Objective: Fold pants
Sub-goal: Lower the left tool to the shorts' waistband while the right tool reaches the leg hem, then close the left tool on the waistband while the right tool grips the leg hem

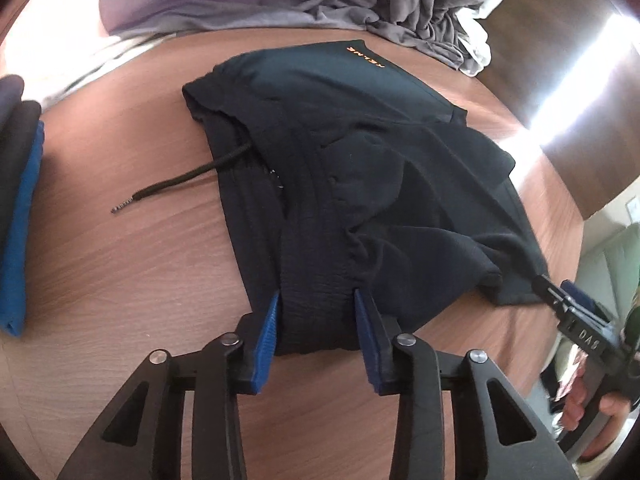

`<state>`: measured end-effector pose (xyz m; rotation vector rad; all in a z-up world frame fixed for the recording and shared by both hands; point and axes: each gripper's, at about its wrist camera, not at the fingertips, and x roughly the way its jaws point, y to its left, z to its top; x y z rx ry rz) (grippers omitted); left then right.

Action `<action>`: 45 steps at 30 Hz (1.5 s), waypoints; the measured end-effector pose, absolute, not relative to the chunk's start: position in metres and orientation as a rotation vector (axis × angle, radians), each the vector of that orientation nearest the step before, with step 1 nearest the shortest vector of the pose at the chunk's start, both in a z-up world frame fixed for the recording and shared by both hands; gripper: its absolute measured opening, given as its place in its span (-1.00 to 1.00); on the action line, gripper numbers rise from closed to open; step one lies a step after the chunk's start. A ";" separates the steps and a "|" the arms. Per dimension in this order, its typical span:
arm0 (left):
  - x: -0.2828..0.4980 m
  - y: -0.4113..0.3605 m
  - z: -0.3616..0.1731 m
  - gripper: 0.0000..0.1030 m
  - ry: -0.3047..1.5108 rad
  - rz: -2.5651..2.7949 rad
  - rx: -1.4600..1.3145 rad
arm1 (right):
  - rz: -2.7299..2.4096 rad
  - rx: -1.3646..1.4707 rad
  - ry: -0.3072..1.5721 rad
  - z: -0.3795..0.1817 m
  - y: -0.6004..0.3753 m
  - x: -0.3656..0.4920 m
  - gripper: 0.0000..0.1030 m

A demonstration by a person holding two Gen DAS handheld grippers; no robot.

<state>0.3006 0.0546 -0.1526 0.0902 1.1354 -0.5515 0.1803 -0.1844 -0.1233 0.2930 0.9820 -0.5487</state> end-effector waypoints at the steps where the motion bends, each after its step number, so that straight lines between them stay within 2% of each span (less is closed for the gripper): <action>1: 0.299 0.053 -0.151 -0.34 1.127 -0.548 0.106 | -0.550 0.297 0.982 -0.124 -0.186 0.179 0.66; 5: 0.293 0.052 -0.143 -0.37 1.075 -0.527 0.155 | -0.568 0.300 0.994 -0.130 -0.191 0.176 0.57; 11: 0.274 0.051 -0.098 -0.37 0.878 -0.483 0.258 | -0.572 0.291 1.008 -0.136 -0.193 0.176 0.25; 14: 0.267 0.050 -0.091 -0.37 0.856 -0.454 0.310 | -0.556 0.284 1.001 -0.133 -0.192 0.177 -0.21; 15: 0.267 0.050 -0.094 -0.37 0.876 -0.443 0.327 | -0.553 0.287 1.001 -0.132 -0.193 0.177 -0.48; 16: 0.266 0.052 -0.098 -0.37 0.897 -0.433 0.333 | -0.554 0.290 1.004 -0.131 -0.195 0.177 -0.67; 19: 0.265 0.054 -0.118 -0.37 0.994 -0.408 0.335 | -0.558 0.323 1.004 -0.127 -0.202 0.173 -0.73; 25: 0.261 0.059 -0.143 -0.37 1.120 -0.375 0.289 | -0.573 0.288 0.986 -0.109 -0.199 0.163 -0.78; 33: 0.259 0.060 -0.147 -0.31 1.137 -0.349 0.273 | -0.584 0.282 1.058 -0.117 -0.203 0.160 -0.78; 36: 0.258 0.063 -0.145 -0.14 1.118 -0.337 0.276 | -0.585 0.284 1.076 -0.122 -0.202 0.160 -0.77; 38: 0.254 0.065 -0.136 0.10 1.074 -0.322 0.298 | -0.579 0.291 1.075 -0.123 -0.202 0.159 -0.75; 39: 0.252 0.066 -0.132 0.14 1.055 -0.318 0.307 | -0.572 0.301 1.070 -0.122 -0.202 0.159 -0.62; 40: 0.249 0.068 -0.127 0.18 1.039 -0.319 0.313 | -0.574 0.301 1.062 -0.120 -0.201 0.157 -0.37; 42: 0.245 0.071 -0.120 0.21 1.019 -0.323 0.322 | -0.579 0.283 1.030 -0.112 -0.196 0.153 -0.10; 45: 0.242 0.076 -0.118 0.22 1.013 -0.298 0.319 | -0.574 0.277 1.001 -0.100 -0.190 0.149 -0.09</action>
